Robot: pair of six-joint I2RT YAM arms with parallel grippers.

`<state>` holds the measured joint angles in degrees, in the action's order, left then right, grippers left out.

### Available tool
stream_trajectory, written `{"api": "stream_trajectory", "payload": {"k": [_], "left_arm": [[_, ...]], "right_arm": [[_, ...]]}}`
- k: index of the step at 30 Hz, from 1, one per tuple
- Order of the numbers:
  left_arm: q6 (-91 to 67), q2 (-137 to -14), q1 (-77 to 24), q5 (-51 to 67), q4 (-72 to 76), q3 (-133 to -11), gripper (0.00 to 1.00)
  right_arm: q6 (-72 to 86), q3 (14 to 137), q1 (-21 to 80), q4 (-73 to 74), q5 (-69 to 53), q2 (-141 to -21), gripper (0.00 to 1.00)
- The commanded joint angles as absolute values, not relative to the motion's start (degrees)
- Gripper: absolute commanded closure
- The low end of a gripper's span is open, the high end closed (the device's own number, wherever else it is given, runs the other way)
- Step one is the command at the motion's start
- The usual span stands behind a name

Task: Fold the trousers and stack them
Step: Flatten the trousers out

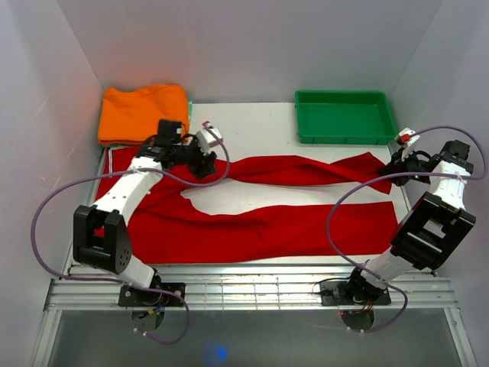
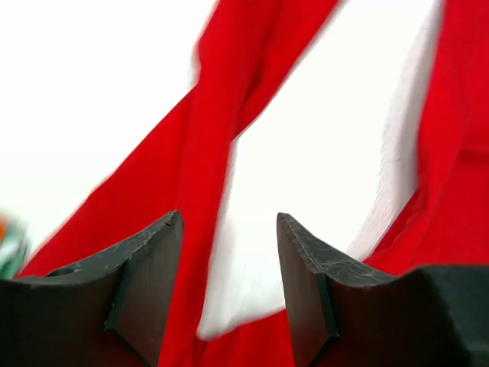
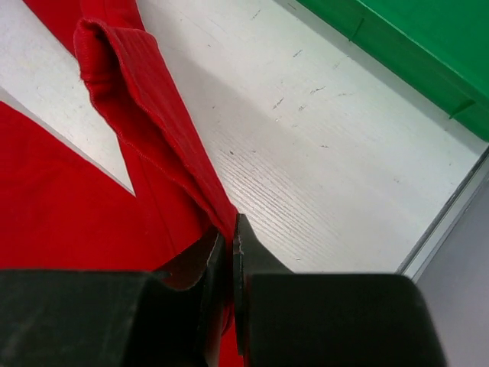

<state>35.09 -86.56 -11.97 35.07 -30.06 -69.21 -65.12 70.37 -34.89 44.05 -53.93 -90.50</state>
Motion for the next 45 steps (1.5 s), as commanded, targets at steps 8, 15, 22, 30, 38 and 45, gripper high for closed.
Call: {"api": "stream_trajectory", "payload": {"k": [8,15,22,30,38,45], "left_arm": [[41.0,-100.6,-25.6,14.4,-21.9,-69.5,0.32],[42.9,-103.9,-27.8,7.0,-13.2,-67.3,0.39],[44.3,-104.0,-27.8,3.2,-9.1,-66.1,0.85],[44.0,-98.2,-27.7,9.3,-12.5,-64.2,1.00],[47.5,-85.4,-24.4,30.9,-27.2,-63.5,1.00],[59.0,-86.2,-19.4,39.5,-43.0,-61.2,1.00]], "right_arm": [[-55.0,72.2,-34.8,40.8,-54.2,-92.5,0.92],[-54.4,73.7,-34.8,41.0,-54.1,-93.9,0.92],[-53.9,74.7,-34.8,40.7,-53.8,-94.3,0.92],[-53.1,75.8,-34.8,40.9,-54.1,-94.8,0.92],[-53.4,76.4,-34.8,37.9,-53.2,-93.6,0.92],[-48.8,72.7,-35.4,23.3,-56.9,-89.0,0.92]]}}
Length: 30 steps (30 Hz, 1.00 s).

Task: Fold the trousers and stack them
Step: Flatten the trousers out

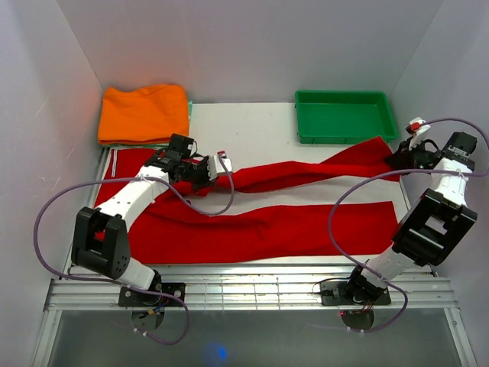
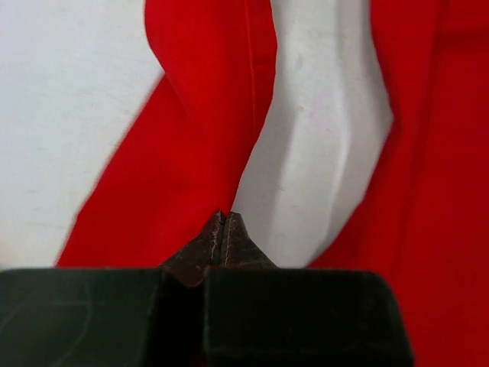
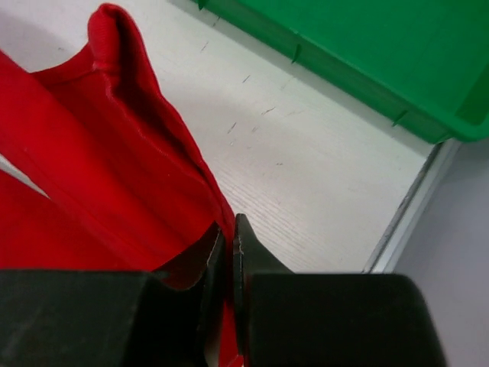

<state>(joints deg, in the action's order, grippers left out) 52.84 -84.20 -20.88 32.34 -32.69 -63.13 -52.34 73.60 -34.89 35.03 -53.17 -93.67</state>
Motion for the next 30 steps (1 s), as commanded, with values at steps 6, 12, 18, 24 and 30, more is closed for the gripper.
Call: {"api": "stream_trajectory", "payload": {"k": [6,12,18,24,30], "left_arm": [[58.4,-90.6,-18.5,37.9,-37.9,-56.4,1.00],[54.1,-96.2,-18.5,35.4,-29.4,-55.5,1.00],[52.6,-99.0,-19.0,39.5,-28.6,-58.4,1.00],[50.2,-97.2,-20.2,38.6,-31.4,-59.8,0.73],[39.4,-92.8,-19.2,41.3,-35.7,-66.7,0.55]], "right_arm": [[-38.2,72.8,-36.4,11.9,-60.8,-84.5,0.92],[-25.9,70.1,-36.5,-1.4,-66.9,-79.9,0.92],[-50.8,70.1,-35.9,25.4,-56.4,-87.7,0.92],[-54.9,68.0,-35.9,28.0,-41.2,-96.9,0.92],[-52.0,68.4,-35.5,25.4,-33.2,-101.1,0.90]]}}
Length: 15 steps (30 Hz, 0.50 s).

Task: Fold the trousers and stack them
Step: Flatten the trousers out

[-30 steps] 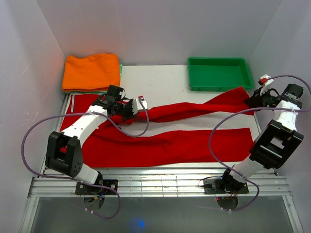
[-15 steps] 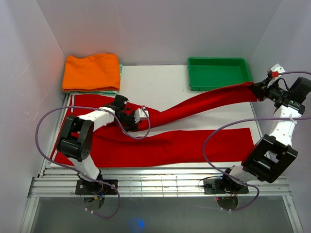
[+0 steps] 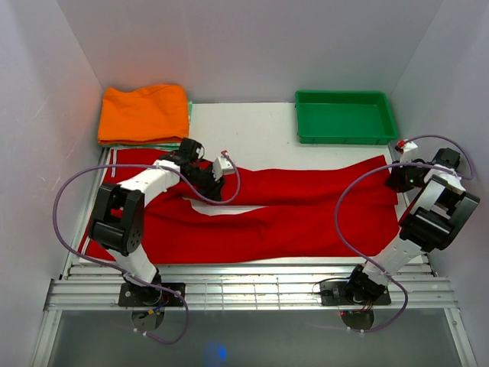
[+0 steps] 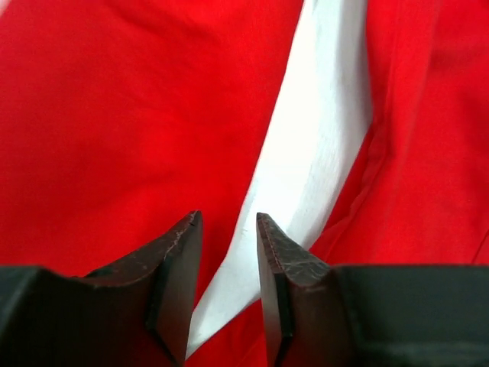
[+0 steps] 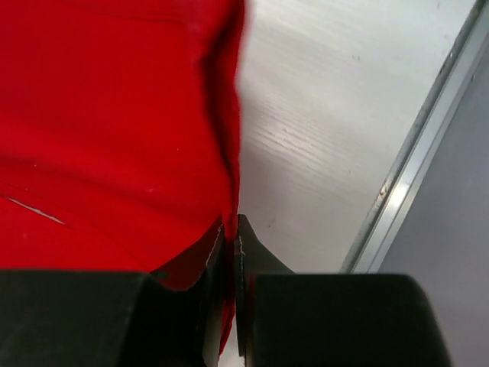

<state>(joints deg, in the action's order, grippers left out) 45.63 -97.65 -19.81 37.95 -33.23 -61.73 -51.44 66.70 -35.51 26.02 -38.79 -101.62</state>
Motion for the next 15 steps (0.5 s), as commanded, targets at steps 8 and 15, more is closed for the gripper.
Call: {"api": "stream_trajectory", "payload": {"k": [8,15], "left_arm": [[27.1,-101.5,-17.1,24.3,-24.5,-76.7,0.38],[26.4,-120.5,-15.4,17.7,-26.4,-90.7,0.37]], "right_arm": [[-52.9,64.7,-35.3,22.9,-30.6,-98.6,0.92],[-44.7,65.4,-34.7,13.7,-33.1,-96.9,0.92]]}}
